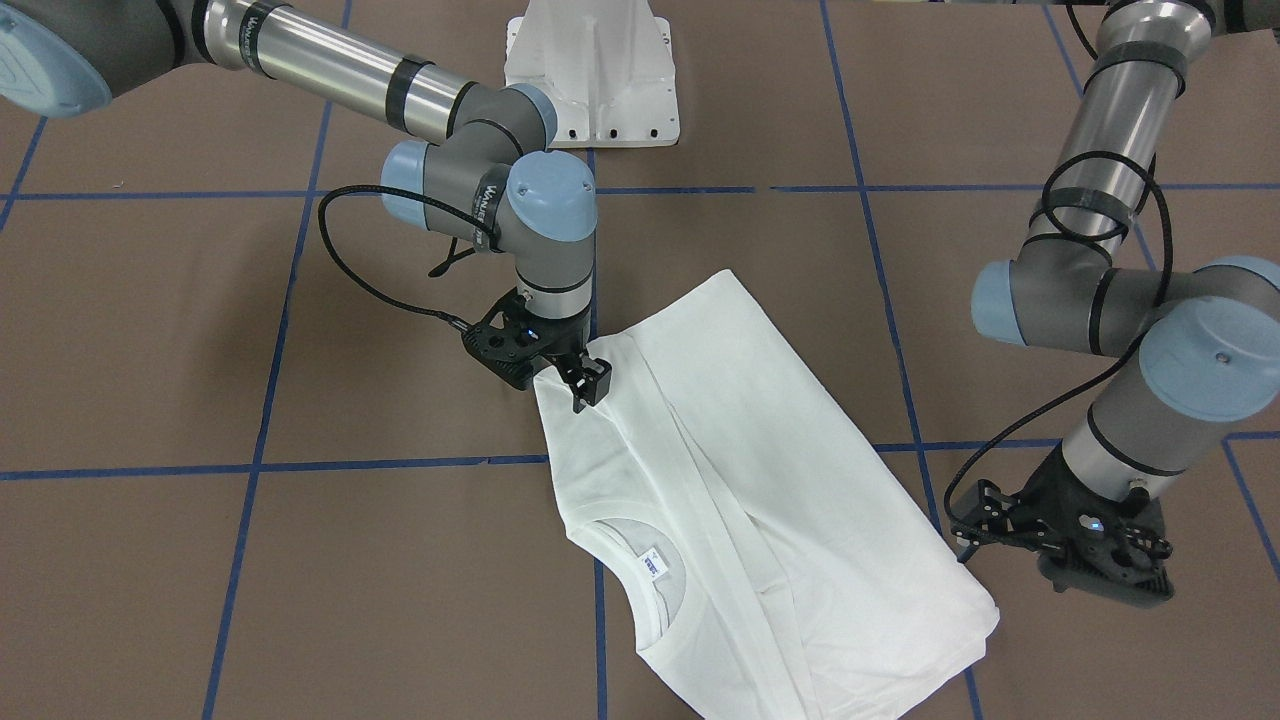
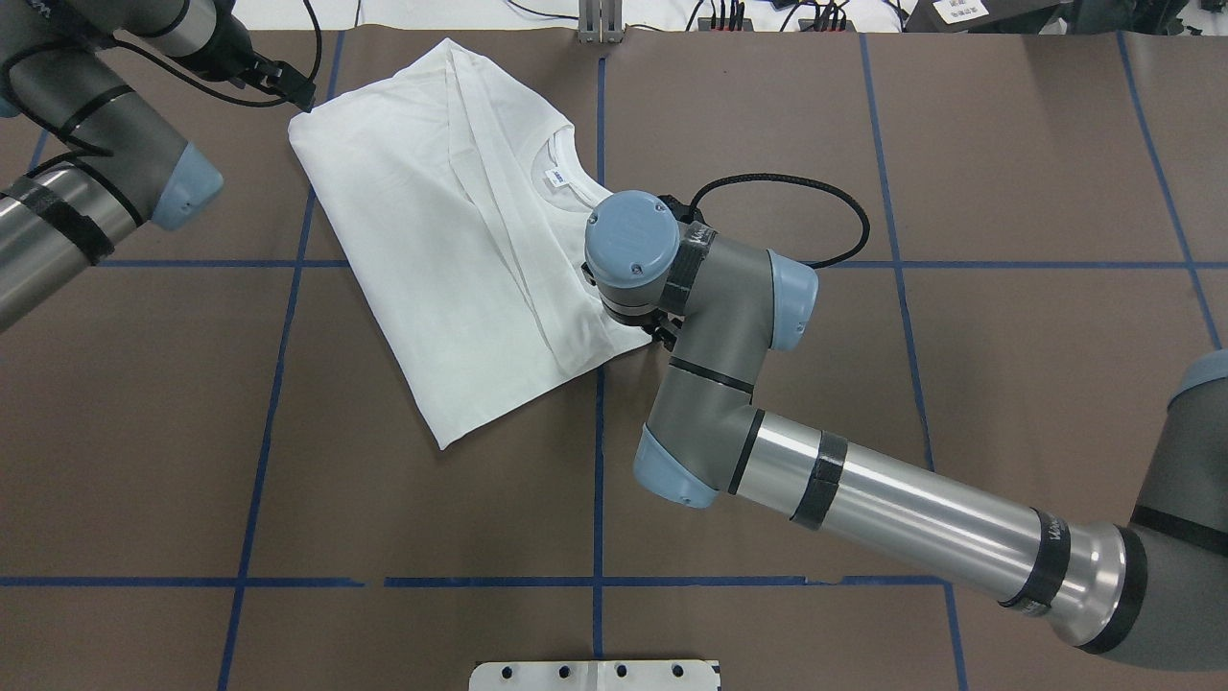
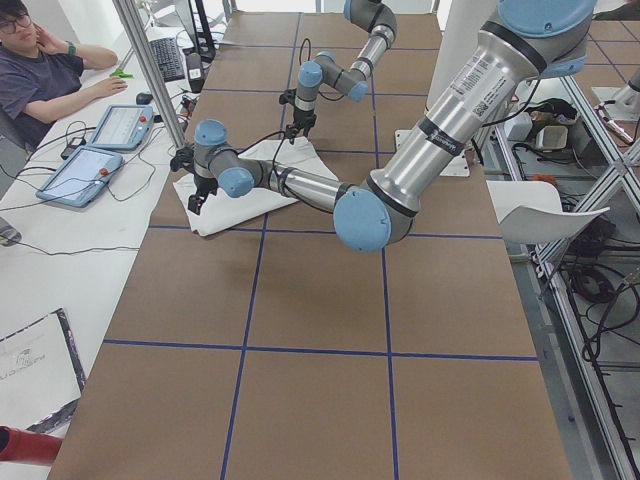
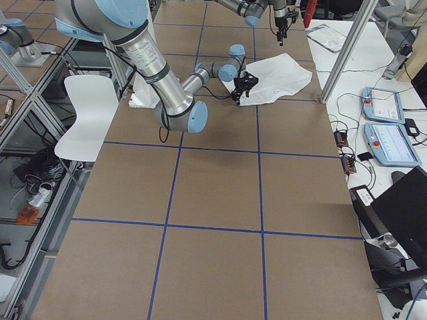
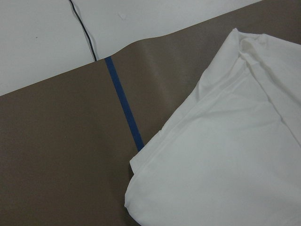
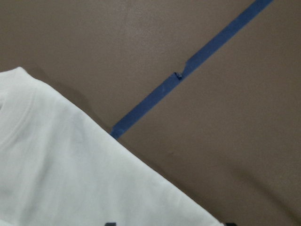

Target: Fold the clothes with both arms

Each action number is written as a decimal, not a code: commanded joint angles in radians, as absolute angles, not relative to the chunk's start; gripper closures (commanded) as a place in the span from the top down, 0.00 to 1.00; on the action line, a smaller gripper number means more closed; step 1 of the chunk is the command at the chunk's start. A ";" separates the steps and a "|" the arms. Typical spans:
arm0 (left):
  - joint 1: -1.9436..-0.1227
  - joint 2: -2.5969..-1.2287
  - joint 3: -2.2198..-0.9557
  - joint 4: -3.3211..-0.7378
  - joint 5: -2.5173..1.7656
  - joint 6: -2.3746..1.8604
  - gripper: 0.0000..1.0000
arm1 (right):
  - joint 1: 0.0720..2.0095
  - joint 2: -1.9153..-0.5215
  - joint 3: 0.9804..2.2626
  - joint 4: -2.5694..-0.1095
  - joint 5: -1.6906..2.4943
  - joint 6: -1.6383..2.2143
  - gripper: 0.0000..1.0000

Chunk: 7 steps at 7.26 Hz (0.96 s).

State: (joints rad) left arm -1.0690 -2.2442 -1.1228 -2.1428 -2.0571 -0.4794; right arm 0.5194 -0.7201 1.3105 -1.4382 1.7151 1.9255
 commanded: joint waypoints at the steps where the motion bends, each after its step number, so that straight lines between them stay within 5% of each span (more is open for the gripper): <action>1: -1.068 -2.244 -1.123 -2.143 -2.057 -0.480 1.00 | 0.518 -0.724 1.310 -1.442 1.715 1.916 0.82; 4: -1.068 -2.241 -1.132 -2.141 -2.057 -0.480 1.00 | 0.518 -0.724 1.310 -1.457 1.715 1.902 0.82; 5: -1.068 -2.229 -1.144 -2.141 -2.057 -0.480 1.00 | 0.518 -0.721 1.310 -1.457 1.713 1.905 0.46; 6: -1.066 -2.229 -1.144 -2.141 -2.057 -0.480 1.00 | 0.518 -0.719 1.313 -1.457 1.706 1.911 0.00; 7: -1.068 -2.229 -1.144 -2.143 -2.057 -0.482 1.00 | 0.520 -0.719 1.315 -1.456 1.698 1.904 0.00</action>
State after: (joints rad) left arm -1.0669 -2.2304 -1.1427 -2.1418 -2.0571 -0.4805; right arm 0.5186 -0.7203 1.3124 -1.4568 1.7067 1.9074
